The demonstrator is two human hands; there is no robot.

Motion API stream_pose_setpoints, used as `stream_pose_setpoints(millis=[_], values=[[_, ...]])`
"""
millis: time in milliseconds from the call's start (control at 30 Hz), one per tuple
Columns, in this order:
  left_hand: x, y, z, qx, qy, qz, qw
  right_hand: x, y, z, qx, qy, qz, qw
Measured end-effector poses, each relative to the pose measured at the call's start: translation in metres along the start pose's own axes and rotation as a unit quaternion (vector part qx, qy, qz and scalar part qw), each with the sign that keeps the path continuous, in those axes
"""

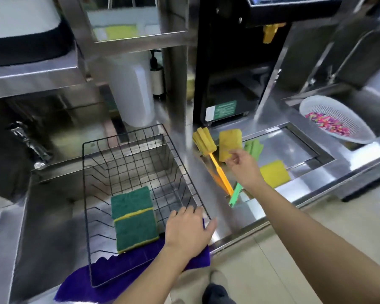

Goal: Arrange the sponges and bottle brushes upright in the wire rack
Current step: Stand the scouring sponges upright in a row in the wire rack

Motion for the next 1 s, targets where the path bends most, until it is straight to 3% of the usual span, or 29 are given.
stream_pose_setpoints(millis=[200,300,400,667,767,867,1000], values=[[-0.012,0.004,-0.006,-0.005,-0.008,0.019,1.0,0.053,0.077,0.005,-0.121,0.108,-0.109,0.981],[-0.013,0.003,-0.007,0.008,-0.014,0.027,1.0,0.06,0.103,0.004,-0.18,0.084,-0.157,0.967],[-0.012,0.003,-0.008,0.013,-0.014,0.025,1.0,0.058,0.12,0.007,-0.22,0.046,-0.136,0.965],[-0.013,0.004,-0.009,0.012,-0.007,0.014,1.0,0.062,0.12,0.009,-0.247,0.019,-0.171,0.953],[-0.012,0.004,-0.009,0.015,-0.004,0.007,1.0,0.068,0.111,0.011,-0.237,0.049,-0.117,0.963],[-0.011,0.005,-0.009,0.014,-0.004,0.003,1.0,0.075,0.092,0.016,-0.207,0.082,0.026,0.975],[-0.011,0.004,-0.009,0.013,-0.003,0.001,1.0,0.084,0.054,0.016,-0.118,0.099,0.154,0.976]])
Point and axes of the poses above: each hand's wrist, its own z-axis towards the middle knuckle, its own x-axis out of the back of the hand, y = z × x, the point moved 6 cm from there along z, towards the middle knuckle, and after that the axes turned 5 degrees about y, right-handed, at the moved point
